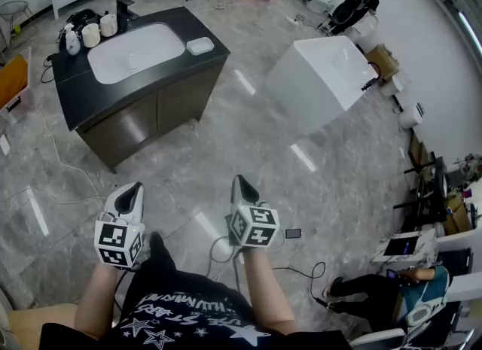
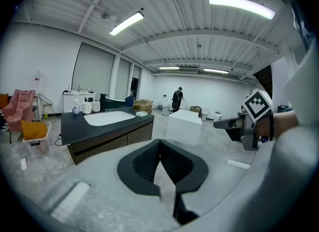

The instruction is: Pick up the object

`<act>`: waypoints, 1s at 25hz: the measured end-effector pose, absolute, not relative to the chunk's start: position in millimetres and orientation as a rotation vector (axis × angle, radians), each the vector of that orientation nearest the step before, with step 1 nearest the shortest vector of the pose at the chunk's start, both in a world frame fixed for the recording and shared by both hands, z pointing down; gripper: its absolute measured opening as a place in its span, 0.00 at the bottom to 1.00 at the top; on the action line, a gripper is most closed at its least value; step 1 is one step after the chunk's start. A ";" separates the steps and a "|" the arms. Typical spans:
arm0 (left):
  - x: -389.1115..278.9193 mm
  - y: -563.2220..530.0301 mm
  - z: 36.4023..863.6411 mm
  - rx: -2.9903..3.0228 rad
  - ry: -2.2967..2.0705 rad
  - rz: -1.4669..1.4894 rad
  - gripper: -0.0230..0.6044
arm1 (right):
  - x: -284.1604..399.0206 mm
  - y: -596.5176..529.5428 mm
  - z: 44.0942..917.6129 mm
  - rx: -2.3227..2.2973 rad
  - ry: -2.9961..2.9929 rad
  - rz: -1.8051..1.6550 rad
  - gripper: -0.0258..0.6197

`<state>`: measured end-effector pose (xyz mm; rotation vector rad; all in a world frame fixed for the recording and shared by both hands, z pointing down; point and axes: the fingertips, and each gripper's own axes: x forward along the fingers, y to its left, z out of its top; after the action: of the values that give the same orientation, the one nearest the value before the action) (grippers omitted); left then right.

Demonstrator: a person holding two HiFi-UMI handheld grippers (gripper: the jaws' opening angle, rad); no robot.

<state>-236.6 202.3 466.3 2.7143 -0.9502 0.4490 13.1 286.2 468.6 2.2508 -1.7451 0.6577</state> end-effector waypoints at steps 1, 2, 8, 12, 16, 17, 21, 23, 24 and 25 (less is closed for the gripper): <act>-239.3 197.9 468.0 2.710 -0.950 0.450 0.05 | 12.2 281.8 468.5 2.254 -1.741 0.657 0.05; -241.9 192.4 469.0 2.707 -0.951 0.450 0.05 | 11.1 277.0 468.2 2.257 -1.738 0.655 0.05; -247.8 152.1 464.7 2.730 -0.934 0.417 0.05 | 1.9 239.7 464.7 2.284 -1.754 0.627 0.05; -249.8 132.6 463.5 2.753 -0.942 0.417 0.05 | 2.5 215.7 458.0 2.320 -1.783 0.573 0.05; -253.4 116.3 467.6 2.738 -0.958 0.424 0.05 | 7.5 193.8 456.6 2.314 -1.800 0.558 0.18; -253.2 111.1 469.5 2.734 -0.964 0.433 0.05 | 9.8 187.3 457.8 2.310 -1.802 0.560 0.20; -246.1 93.3 477.7 2.716 -0.985 0.453 0.05 | 23.8 160.8 469.9 2.283 -1.823 0.581 0.23; -236.7 83.7 480.3 2.716 -0.997 0.466 0.05 | 36.0 145.2 475.3 2.269 -1.840 0.584 0.23; -230.3 77.1 480.7 2.718 -1.005 0.474 0.05 | 43.5 135.6 477.4 2.262 -1.851 0.583 0.23; -223.4 68.7 480.4 2.719 -1.017 0.480 0.05 | 51.7 124.4 479.4 2.253 -1.864 0.583 0.23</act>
<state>-223.4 68.7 480.4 2.7191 -1.0169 0.4800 51.7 124.4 479.4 2.2534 -1.8642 0.5830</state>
